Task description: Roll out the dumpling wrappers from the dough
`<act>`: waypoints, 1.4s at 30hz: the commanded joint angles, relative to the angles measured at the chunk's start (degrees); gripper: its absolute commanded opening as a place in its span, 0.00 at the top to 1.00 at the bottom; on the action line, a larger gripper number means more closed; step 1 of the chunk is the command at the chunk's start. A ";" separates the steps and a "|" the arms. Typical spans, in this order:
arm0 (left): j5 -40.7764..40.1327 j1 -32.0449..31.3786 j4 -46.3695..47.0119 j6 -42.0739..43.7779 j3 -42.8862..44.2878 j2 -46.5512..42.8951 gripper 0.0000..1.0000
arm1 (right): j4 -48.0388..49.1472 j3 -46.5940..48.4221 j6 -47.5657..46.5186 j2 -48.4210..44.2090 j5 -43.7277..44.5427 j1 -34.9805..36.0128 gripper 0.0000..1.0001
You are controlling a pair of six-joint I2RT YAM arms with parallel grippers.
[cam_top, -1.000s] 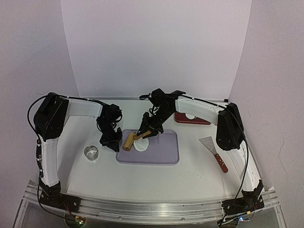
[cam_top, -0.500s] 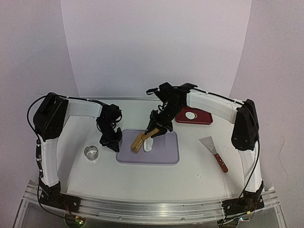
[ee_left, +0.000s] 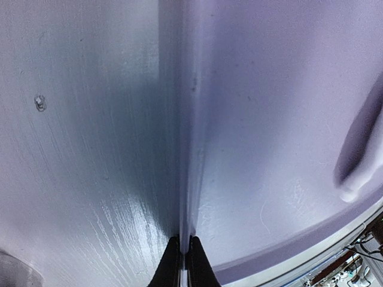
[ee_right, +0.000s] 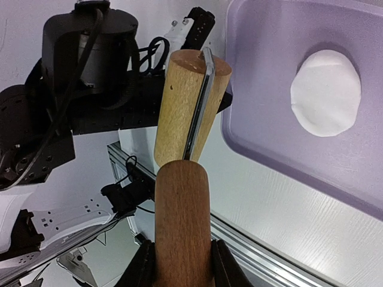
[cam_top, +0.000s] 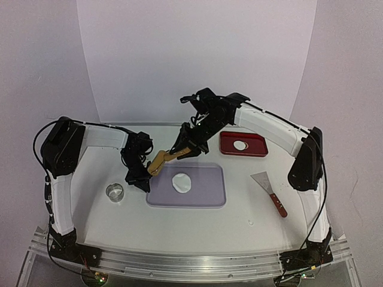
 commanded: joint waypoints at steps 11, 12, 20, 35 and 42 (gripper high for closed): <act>-3.59 -0.61 -1.86 1.18 0.39 2.88 1.00 | -17.17 0.09 -12.65 0.10 12.83 -2.47 1.00; -4.04 -0.62 -2.00 1.42 0.57 2.90 1.00 | -19.14 1.91 -14.80 1.29 13.42 -2.48 1.00; -6.39 -0.59 -4.50 3.67 2.51 4.01 1.00 | -21.35 6.71 -16.85 5.59 8.92 -3.01 1.00; -5.09 -0.68 -4.56 2.74 2.98 4.35 1.00 | -19.30 1.38 -13.20 7.62 10.99 -3.13 1.00; -4.69 -0.70 -4.60 2.65 2.88 4.44 1.00 | -17.38 -0.08 -12.04 8.75 11.73 -3.18 1.00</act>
